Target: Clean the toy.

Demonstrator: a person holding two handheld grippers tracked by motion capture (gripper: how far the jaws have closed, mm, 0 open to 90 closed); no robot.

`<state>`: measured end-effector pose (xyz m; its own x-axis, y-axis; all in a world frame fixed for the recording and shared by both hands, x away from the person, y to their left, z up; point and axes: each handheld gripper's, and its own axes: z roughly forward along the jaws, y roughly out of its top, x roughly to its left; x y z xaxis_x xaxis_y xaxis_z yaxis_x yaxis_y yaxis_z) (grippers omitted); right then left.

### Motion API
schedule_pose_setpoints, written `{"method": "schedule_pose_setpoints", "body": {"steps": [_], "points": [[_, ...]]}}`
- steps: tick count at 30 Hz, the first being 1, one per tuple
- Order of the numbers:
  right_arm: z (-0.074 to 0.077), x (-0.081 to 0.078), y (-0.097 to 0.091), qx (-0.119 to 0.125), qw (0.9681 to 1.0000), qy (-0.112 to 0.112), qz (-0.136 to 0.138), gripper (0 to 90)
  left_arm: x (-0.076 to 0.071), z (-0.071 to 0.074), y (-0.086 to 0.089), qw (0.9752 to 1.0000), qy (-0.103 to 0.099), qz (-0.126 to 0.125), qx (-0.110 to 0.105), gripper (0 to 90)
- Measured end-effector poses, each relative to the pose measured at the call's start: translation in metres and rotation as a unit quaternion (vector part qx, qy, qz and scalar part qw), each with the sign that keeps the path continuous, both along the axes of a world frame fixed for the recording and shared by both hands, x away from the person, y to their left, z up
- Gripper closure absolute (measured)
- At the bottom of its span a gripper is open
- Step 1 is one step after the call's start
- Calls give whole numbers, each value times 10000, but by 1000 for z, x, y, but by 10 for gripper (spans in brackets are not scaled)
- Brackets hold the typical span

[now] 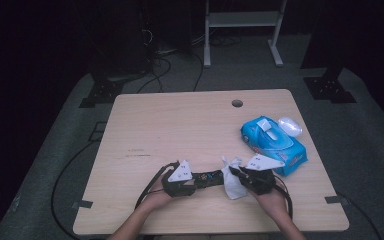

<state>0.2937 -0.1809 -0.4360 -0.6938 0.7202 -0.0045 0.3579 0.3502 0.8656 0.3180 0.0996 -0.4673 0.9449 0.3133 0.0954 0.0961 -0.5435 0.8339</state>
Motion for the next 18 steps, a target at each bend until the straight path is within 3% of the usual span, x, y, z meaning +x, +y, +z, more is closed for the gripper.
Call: {"method": "schedule_pose_setpoints", "body": {"steps": [2, 3, 6, 9, 14, 18], "points": [[1, 1, -9, 114, 9998, 75, -155, 857, 0, 0, -1, 10000, -12, -9, 18, 669], [1, 0, -9, 47, 9998, 33, -184, 857, 0, 0, -1, 10000, -7, -6, 16, 668], [2, -1, -3, 61, 9999, -22, -102, 856, 0, 0, 0, 10000, -2, 5, 11, 669], [1, -2, 5, -94, 9999, -95, 50, 856, 0, 1, 1, 10000, 5, 20, 22, 668], [3, 0, -1, -170, 9997, -91, -114, 856, 1, 0, 2, 10000, 15, 5, 17, 669], [2, -2, 5, -256, 9996, -136, -26, 856, 1, 1, 4, 10000, 49, 17, 39, 669]]}}
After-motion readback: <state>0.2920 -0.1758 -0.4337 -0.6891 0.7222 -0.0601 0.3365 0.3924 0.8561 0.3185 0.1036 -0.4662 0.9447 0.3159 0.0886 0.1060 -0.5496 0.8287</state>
